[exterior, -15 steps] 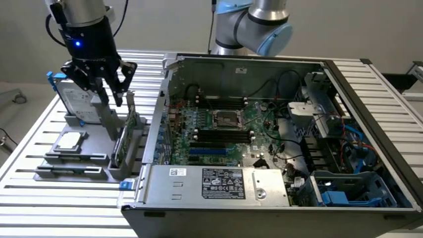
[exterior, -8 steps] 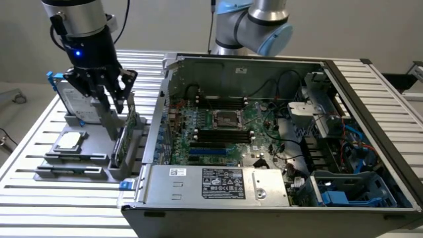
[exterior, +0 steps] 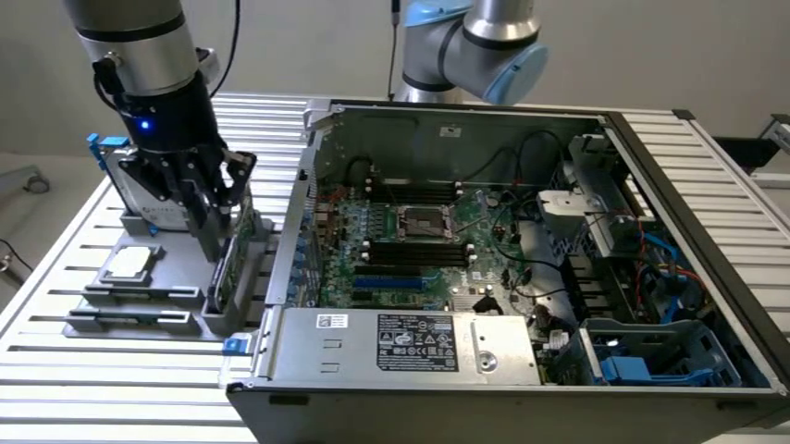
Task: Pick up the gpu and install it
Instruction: 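Pick up the gpu and move the gpu toward the slot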
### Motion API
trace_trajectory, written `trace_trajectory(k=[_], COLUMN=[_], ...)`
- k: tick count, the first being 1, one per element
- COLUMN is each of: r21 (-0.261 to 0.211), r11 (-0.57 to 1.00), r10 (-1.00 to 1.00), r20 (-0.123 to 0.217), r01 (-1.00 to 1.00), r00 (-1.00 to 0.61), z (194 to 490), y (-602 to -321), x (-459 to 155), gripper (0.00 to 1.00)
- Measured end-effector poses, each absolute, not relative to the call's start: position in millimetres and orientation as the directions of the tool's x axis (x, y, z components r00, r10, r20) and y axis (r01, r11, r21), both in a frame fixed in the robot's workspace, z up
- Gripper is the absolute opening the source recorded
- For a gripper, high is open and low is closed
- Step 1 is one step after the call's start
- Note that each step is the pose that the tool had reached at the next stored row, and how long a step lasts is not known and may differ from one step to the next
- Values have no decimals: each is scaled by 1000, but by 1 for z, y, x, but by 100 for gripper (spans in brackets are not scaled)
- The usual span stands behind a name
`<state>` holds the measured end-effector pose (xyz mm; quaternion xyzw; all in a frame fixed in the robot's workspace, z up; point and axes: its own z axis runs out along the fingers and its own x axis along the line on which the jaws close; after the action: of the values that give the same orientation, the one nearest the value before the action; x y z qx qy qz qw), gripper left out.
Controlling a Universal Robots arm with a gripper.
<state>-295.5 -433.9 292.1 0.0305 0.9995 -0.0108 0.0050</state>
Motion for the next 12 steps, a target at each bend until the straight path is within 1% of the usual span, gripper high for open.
trace_trajectory(k=[5, 12], r21=[-21, -21], r11=[998, 998], r10=[61, 61], r20=[-11, -11], r01=[61, 61], r00=[-998, -998], z=[283, 270], y=[-439, -439], x=[-291, -286], gripper=[36, 36])
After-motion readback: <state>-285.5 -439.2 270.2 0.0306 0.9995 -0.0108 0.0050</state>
